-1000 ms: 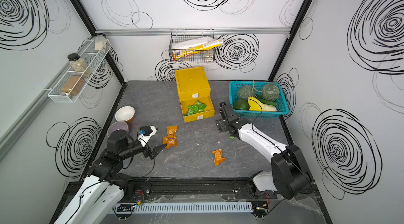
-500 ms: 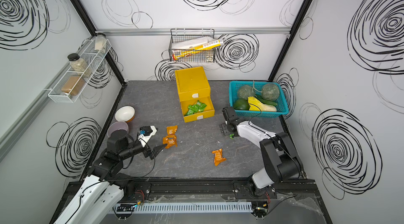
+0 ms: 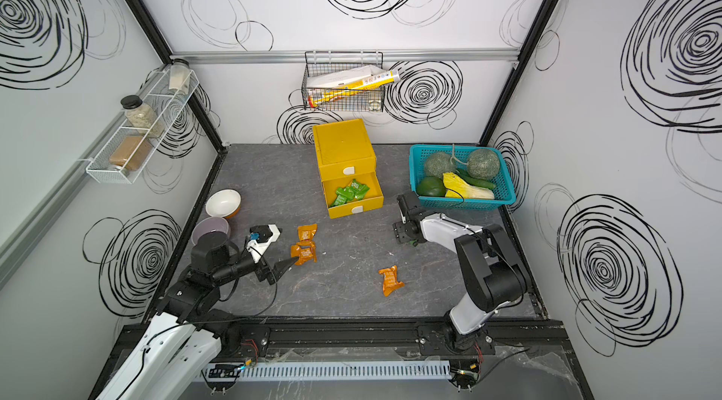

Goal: Place the cookies into the drawer by color
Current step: Pick up the cookie at the center of the board.

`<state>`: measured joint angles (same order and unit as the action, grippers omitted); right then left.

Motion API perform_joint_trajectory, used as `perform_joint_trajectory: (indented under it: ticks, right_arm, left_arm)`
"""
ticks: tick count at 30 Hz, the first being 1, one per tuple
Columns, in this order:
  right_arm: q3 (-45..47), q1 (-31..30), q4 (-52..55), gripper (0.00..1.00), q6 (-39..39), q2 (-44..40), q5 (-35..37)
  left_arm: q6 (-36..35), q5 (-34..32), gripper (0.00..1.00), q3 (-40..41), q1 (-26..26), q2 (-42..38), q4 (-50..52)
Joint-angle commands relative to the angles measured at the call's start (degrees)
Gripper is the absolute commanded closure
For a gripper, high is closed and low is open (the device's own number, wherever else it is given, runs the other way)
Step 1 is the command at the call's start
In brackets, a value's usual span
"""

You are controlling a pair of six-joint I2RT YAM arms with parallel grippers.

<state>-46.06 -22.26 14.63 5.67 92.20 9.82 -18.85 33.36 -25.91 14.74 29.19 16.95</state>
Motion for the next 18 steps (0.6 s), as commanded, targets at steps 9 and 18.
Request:
perform_joint_trajectory:
  ticks: [9, 18]
  right_arm:
    - [-0.24, 0.20, 0.02, 0.43, 0.66, 2.20, -2.92]
    - [-0.65, 0.20, 0.09, 0.80, 0.28, 2.51, -4.36]
  left_arm:
    - [0.10, -0.54, 0.01, 0.15, -0.13, -0.39, -1.78]
    - [0.10, 0.09, 0.01, 0.34, 0.11, -0.76, -2.06]
